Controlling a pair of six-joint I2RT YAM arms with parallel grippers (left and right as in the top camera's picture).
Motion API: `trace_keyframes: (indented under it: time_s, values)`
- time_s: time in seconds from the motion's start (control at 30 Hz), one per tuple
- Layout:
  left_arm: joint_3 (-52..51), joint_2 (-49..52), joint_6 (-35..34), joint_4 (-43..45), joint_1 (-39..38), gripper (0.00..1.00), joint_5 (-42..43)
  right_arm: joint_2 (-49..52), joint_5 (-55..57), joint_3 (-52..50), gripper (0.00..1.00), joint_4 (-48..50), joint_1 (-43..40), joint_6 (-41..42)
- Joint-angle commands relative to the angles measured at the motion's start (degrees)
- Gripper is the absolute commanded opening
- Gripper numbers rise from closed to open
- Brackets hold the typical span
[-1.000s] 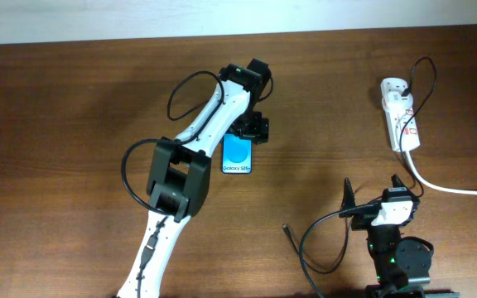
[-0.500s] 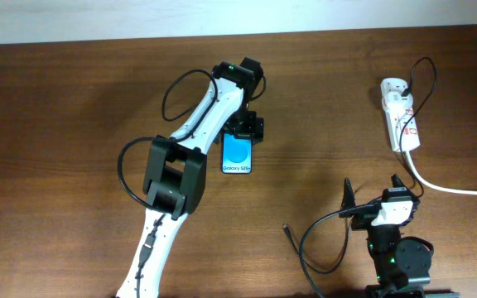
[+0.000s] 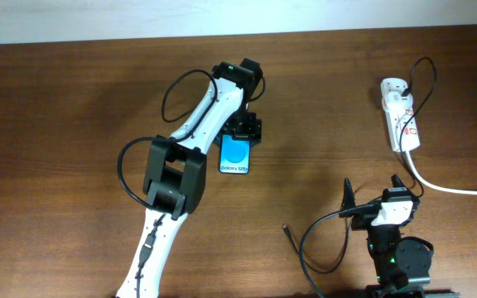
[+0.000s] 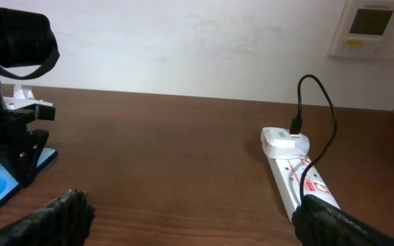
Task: Plug charger to phone and switch on socket
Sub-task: 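Close the left gripper on the phone's long edges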
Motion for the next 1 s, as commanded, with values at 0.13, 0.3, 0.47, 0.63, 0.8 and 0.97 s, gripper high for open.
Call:
trace_keyframes:
  time_s: [0.13,0.3,0.47,0.63,0.8,0.97]
  values:
    - [-0.7,3.5,0.9,0.6,0.0,0.87,3.4,-0.4,0.3,-0.3,0.98,-0.4,0.3,0.2]
    - [-0.7,3.5,0.9,-0.3,-0.1,0.99,3.4,-0.4,0.3,-0.3,0.98,-0.4,0.3,0.2]
    - [-0.7,3.5,0.9,-1.5,-0.2,1.00,3.5,-0.4,0.3,-0.3,0.98,-0.4,0.3,0.2]
    - [-0.7,3.5,0.9,-1.7,-0.1,0.97,3.0,-0.4,0.3,-0.3,0.98,-0.4,0.3,0.2]
    - [-0.7,3.5,0.9,-1.6,-0.1,0.92,3.0,-0.4,0.3,-0.3,0.98,-0.4,0.3,0.2]
    - [-0.7,3.5,0.9,-0.6,-0.1,0.88,3.0,-0.4,0.3,-0.3,0.98,-0.4,0.3,0.2]
